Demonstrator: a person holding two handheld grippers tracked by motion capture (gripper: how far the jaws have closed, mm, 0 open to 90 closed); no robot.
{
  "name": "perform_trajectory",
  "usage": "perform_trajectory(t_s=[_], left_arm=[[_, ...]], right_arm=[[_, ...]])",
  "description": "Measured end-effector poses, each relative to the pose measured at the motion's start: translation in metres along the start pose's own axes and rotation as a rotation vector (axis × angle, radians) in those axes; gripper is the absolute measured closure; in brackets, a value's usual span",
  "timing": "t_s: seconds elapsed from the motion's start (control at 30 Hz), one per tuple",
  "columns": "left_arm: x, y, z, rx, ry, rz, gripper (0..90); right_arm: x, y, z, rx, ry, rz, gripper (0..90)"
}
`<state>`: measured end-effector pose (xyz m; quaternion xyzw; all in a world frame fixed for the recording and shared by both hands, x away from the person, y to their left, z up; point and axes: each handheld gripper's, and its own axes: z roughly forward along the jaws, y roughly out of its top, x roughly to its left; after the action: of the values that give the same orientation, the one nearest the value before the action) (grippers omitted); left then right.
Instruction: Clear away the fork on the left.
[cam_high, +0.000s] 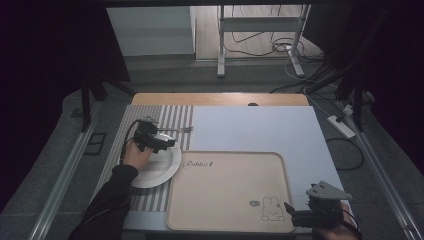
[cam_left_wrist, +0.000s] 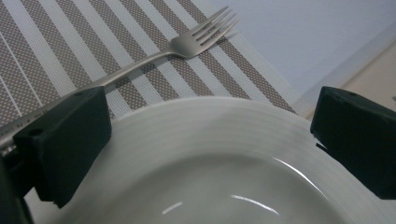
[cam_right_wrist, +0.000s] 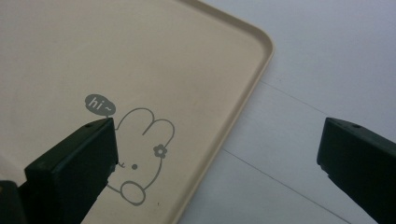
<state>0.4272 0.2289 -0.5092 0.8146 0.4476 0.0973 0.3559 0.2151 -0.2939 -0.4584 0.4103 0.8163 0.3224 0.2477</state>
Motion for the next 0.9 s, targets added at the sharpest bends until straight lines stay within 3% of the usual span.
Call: perform_trajectory(t_s=[0.2, 0.3, 0.5, 0.53, 0.57, 0.6, 0.77, 0.8, 0.9], left_arm=[[0.005, 0.010, 0.011, 0.031, 0.032, -0.004, 0.0], [0.008, 0.012, 0.014, 0.047, 0.015, 0.000, 0.0], [0.015, 0.017, 0.016, 0.065, 0.064, 0.005, 4.9], [0.018, 0.017, 0.015, 0.062, 0.060, -0.001, 13.0], [0.021, 0.018, 0.014, 0.059, 0.058, -0.009, 13.0], [0.027, 0.019, 0.011, 0.046, 0.051, -0.028, 27.6], [0.040, 0.021, 0.008, 0.044, 0.037, -0.048, 66.1], [0.045, 0.022, 0.010, 0.077, 0.066, -0.051, 74.3], [0.050, 0.024, 0.014, 0.105, 0.088, -0.057, 85.3]], right_arm=[[0.000, 0.000, 0.000, 0.000, 0.001, 0.000, 0.0], [0.000, 0.000, 0.000, 0.001, 0.003, 0.000, 0.0], [0.000, 0.000, 0.000, 0.001, 0.005, -0.001, 0.0], [0.000, 0.000, 0.000, 0.001, 0.005, -0.001, 0.0], [0.000, 0.000, 0.000, 0.001, 0.005, -0.001, 0.0], [0.000, 0.000, 0.000, 0.001, 0.005, -0.001, 0.0], [0.000, 0.000, 0.000, 0.002, 0.005, -0.002, 0.0], [0.000, 0.000, 0.000, 0.002, 0.005, -0.002, 0.0], [0.000, 0.000, 0.000, 0.002, 0.005, -0.001, 0.0]])
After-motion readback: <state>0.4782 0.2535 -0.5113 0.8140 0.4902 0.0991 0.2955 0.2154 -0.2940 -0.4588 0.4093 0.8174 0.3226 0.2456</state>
